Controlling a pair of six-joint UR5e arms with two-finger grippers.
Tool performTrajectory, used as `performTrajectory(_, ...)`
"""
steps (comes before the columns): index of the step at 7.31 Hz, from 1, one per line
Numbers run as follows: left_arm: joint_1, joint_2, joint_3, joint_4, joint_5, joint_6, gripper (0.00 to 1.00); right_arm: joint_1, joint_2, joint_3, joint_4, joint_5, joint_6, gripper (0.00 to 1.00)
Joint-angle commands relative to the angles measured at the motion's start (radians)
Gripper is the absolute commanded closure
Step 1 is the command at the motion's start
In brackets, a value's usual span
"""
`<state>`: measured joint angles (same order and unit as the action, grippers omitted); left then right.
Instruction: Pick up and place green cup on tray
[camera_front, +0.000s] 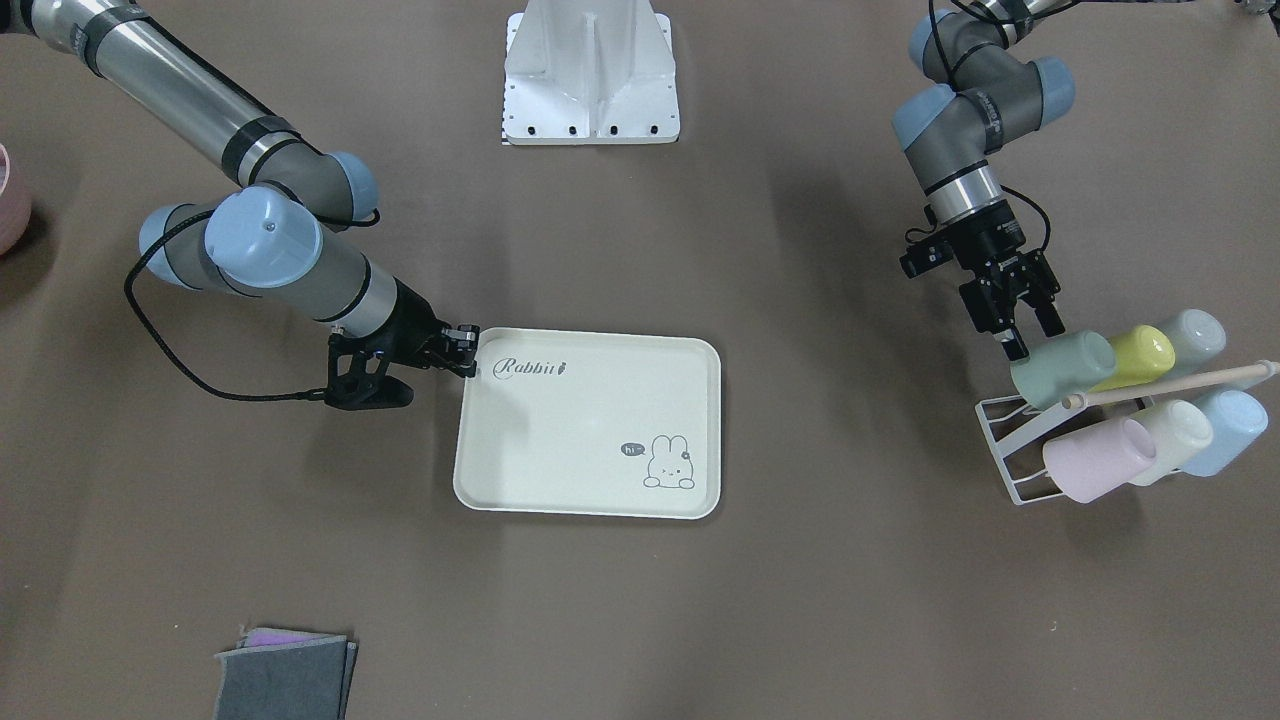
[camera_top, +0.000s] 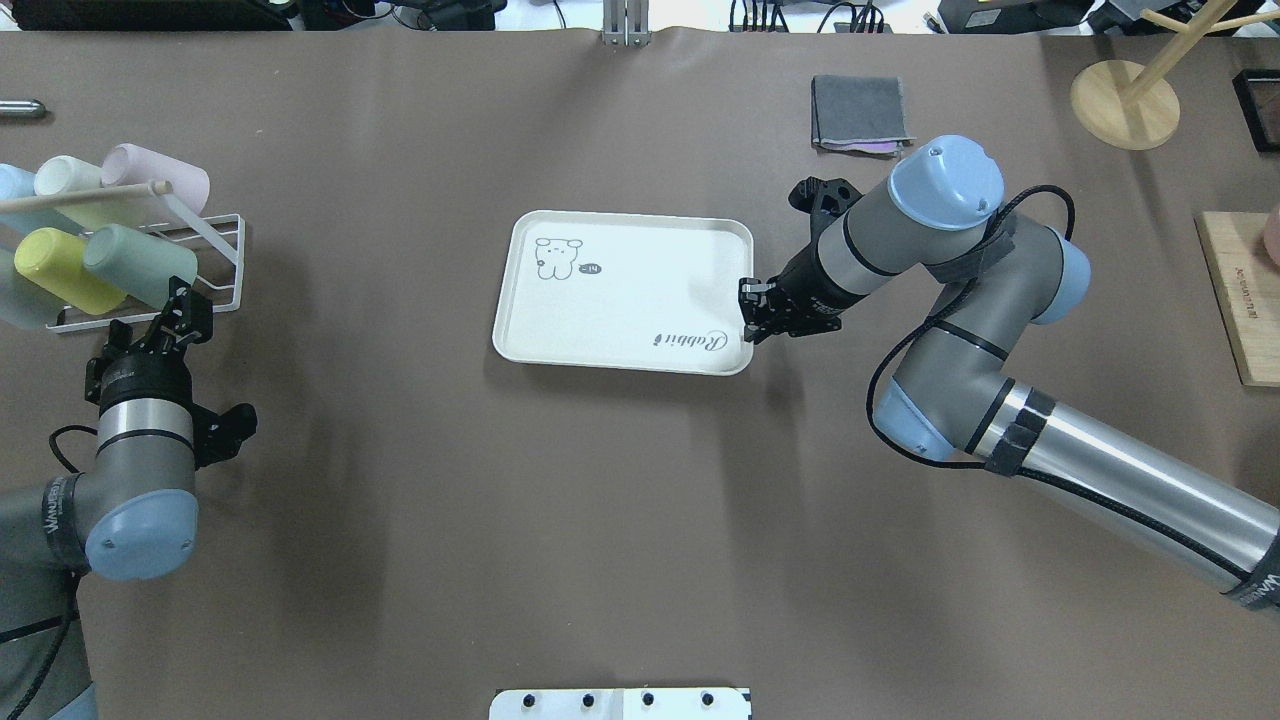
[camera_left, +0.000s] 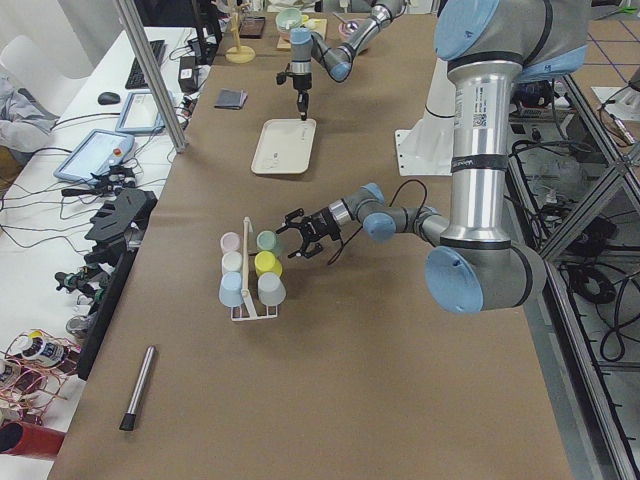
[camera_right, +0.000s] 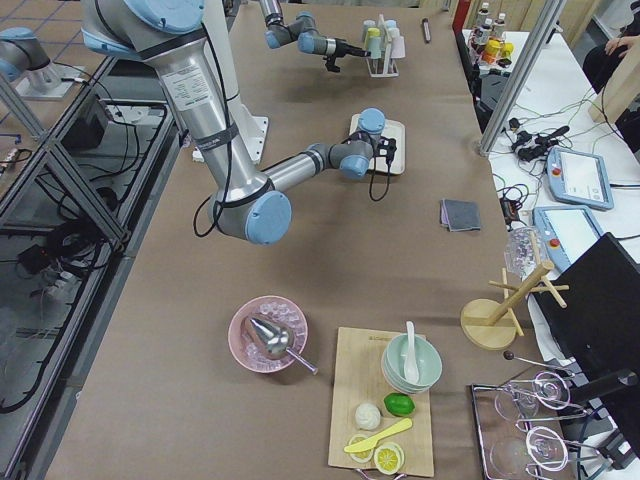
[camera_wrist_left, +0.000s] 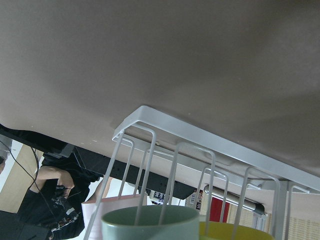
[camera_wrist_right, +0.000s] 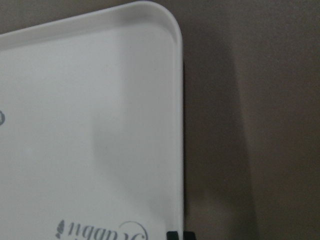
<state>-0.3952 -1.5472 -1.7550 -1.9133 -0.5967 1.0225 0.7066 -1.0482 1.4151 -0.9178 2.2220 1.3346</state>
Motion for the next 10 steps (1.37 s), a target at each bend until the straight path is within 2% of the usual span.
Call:
performTrajectory(1, -0.024, -0.057, 0.035, -0.010, -0.002, 0.044, 0.10, -0.016, -0.013, 0.005, -0.004, -0.008, -0.012, 1.00)
performTrajectory(3, -0.042, -0.071, 0.054, -0.016, 0.000, 0.045, 0.10, -0.018, -0.016, 0.007, -0.004, -0.008, -0.028, 1.00)
performTrajectory(4, -0.042, -0.070, 0.075, -0.059, -0.002, 0.062, 0.10, -0.019, -0.018, 0.007, -0.004, -0.010, -0.029, 1.00)
performTrajectory(6, -0.056, -0.068, 0.123, -0.227, -0.002, 0.169, 0.09, -0.025, -0.018, 0.007, -0.004, -0.015, -0.028, 1.00)
performTrajectory(7, -0.056, -0.070, 0.159, -0.310, 0.000, 0.206, 0.09, -0.022, -0.021, 0.001, -0.006, -0.001, -0.028, 0.60)
performTrajectory(8, -0.056, -0.067, 0.169, -0.352, 0.000, 0.234, 0.09, -0.022, -0.018, -0.002, -0.006, -0.001, -0.017, 0.03)
performTrajectory(10, -0.056, -0.050, 0.169, -0.398, 0.002, 0.243, 0.08, 0.003, -0.021, 0.007, -0.009, 0.001, -0.025, 0.00)
